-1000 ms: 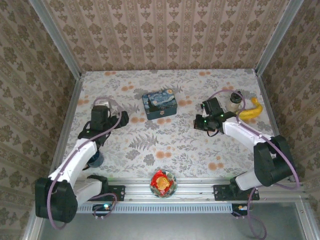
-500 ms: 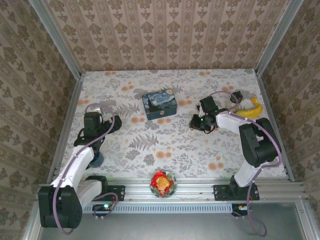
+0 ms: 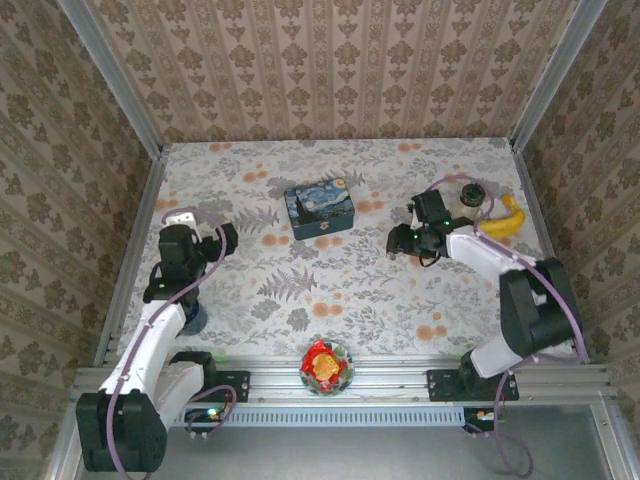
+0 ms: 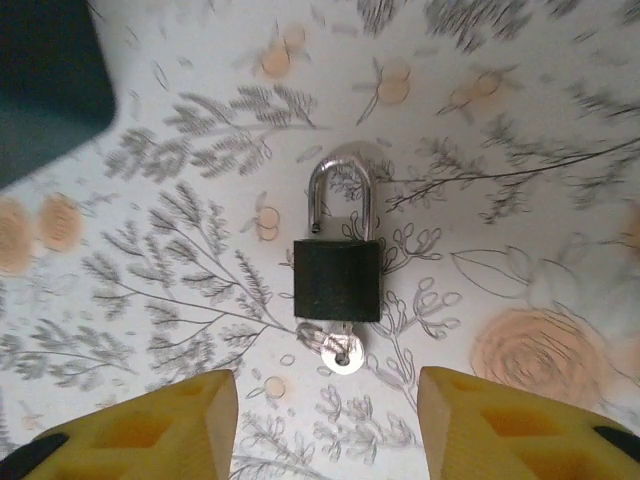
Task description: Unlock the padlock with the key
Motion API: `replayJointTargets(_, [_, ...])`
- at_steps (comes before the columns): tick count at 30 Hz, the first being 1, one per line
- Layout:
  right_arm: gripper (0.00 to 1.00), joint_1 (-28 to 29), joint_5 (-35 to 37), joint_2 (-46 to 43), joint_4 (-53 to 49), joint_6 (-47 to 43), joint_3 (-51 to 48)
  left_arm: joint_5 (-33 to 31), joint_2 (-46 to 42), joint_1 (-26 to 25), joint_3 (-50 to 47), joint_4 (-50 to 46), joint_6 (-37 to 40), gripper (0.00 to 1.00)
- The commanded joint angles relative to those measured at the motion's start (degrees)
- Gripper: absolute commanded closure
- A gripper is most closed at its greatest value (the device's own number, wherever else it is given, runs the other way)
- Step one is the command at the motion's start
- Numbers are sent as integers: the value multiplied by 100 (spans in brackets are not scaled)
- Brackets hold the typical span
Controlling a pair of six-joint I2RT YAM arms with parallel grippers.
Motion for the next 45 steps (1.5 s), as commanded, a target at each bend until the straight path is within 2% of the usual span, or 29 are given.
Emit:
replayJointTargets(1, [39,-24,764,-910,-112,-212,-270,-171,-82,49,-98,371,426,0])
replayJointTargets(2, [33,-25,981,-1187,-106,-249,-355,-179,-82,49,-135,462,517,0])
replayJointTargets(3, [21,-22,1158,-1412,-102,-294,-432,-196,-92,49,-191,558,589,0])
replayJointTargets(4, [0,-22,1343,-1621,-72,-373,-530,-232,-97,49,-256,688,660,0])
replayJointTargets(8, [0,-22,1960,-2639,164,-731,-971,-416,-94,49,-654,1359,953,0])
replayJointTargets(14, [0,-28,3264,-4078,662,-904,-1793,-795,244,62,-1254,2650,1574,0])
replayJointTargets(18, [0,-32,3836,-4532,912,-950,-2162,-774,698,102,-1439,3484,1892,0])
replayJointTargets(22, [0,-36,4346,-4723,1635,-1098,-2753,-718,1272,161,-1444,4002,2065,0])
replayJointTargets(27, [0,-46,4406,-4764,2586,-1524,-3319,-655,2042,241,-1492,4738,2109,0])
replayJointTargets(33, [0,-121,4459,-4637,3576,-1786,-3746,-544,2459,277,-1384,5194,2202,0])
replayJointTargets(41, [0,-461,3924,-3988,4483,-2098,-3908,-142,3804,443,-1263,6396,2343,0])
replayJointTargets(45, [0,-755,3573,-3547,5169,-2090,-4099,348,3820,471,-992,5881,2480,0])
